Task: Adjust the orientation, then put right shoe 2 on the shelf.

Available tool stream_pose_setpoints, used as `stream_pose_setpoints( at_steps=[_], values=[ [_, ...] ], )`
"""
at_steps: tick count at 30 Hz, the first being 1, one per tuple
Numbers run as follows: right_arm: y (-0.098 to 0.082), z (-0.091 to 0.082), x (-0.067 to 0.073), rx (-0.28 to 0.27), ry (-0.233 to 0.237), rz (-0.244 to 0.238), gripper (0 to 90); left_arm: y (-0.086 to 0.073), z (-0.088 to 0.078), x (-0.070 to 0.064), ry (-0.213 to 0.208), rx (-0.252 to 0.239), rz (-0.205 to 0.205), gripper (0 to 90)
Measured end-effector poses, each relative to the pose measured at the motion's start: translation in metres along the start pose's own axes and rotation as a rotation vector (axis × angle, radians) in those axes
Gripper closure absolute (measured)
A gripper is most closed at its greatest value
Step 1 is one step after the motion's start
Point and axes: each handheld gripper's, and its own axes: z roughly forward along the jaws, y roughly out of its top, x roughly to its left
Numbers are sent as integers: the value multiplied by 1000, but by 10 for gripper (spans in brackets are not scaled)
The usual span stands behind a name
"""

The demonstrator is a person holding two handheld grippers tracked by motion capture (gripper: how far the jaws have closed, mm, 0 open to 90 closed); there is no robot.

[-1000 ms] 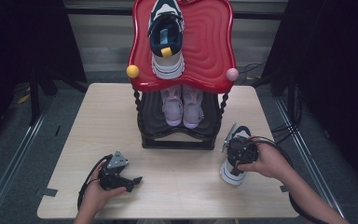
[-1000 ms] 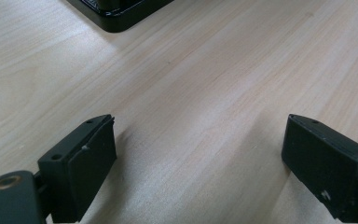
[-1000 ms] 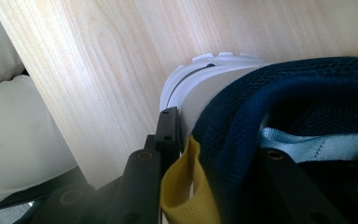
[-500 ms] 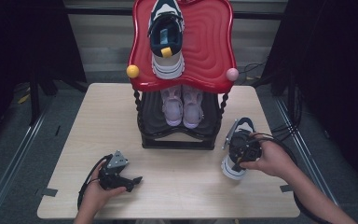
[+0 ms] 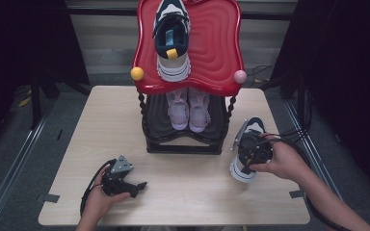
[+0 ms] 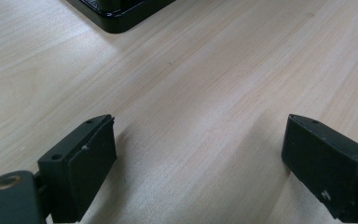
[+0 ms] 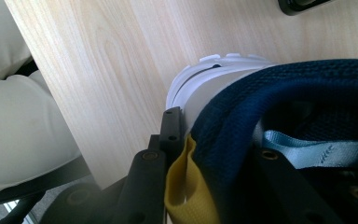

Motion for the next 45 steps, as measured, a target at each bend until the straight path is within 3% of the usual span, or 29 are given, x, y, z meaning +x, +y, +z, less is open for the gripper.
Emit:
stream_pose_setpoints(
  at_steps=[20,33,45],
  values=[
    [1,-12,1,-13,-57,-12,751,0,1,0,-2,-5,-3,94],
    [2,-13,0,-19,-35,-19,751,0,0,1,1,-3,1,94],
    [2,-41,-2,-42,-19,-15,751,1,1,1,2,-1,0,94]
  ],
)
